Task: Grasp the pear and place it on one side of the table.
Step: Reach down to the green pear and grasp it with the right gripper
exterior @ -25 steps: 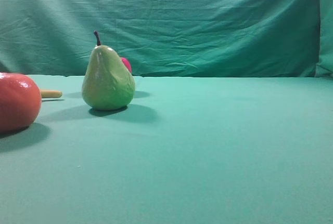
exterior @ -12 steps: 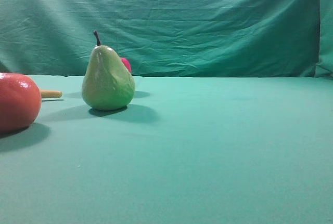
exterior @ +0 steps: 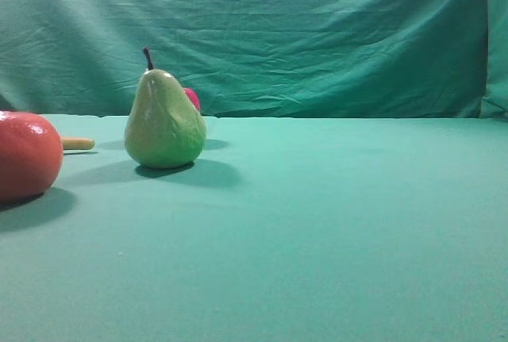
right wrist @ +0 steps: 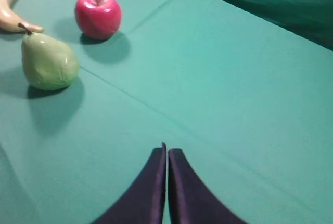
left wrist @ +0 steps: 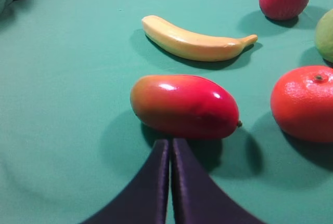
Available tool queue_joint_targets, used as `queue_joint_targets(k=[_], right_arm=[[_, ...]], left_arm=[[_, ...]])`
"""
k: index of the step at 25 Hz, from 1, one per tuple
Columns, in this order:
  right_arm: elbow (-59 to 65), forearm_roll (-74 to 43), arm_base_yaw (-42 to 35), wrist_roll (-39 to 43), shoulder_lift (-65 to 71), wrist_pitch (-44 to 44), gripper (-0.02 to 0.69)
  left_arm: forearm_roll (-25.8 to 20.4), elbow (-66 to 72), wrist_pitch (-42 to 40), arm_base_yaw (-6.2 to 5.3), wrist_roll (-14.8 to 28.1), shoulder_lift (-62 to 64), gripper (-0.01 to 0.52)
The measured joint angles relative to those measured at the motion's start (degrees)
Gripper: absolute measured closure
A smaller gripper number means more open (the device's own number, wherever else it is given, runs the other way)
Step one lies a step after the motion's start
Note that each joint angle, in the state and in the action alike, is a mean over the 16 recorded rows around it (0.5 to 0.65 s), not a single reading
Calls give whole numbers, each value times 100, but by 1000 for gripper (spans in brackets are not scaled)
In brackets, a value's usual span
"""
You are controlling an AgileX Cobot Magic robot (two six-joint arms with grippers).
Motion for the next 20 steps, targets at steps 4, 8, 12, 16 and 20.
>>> queue_joint_targets(k=[4,8,12,16,20], right_arm=[[-497,9,710,-251,1053,-364,496],[-1014,66,1344,-309,2011,-686,336],[-1568,196,1804,-320,2850,-786,175],[-2139,338,2100,-319,3591,-742,55],[-2680,483,2262,-314,4274,-684,3]], left_arm=[[0,0,0,0,0,0,514],[0,0,0,0,0,0,514],[0,0,0,0,0,0,514],[0,0,0,0,0,0,514],[0,0,0,0,0,0,514]])
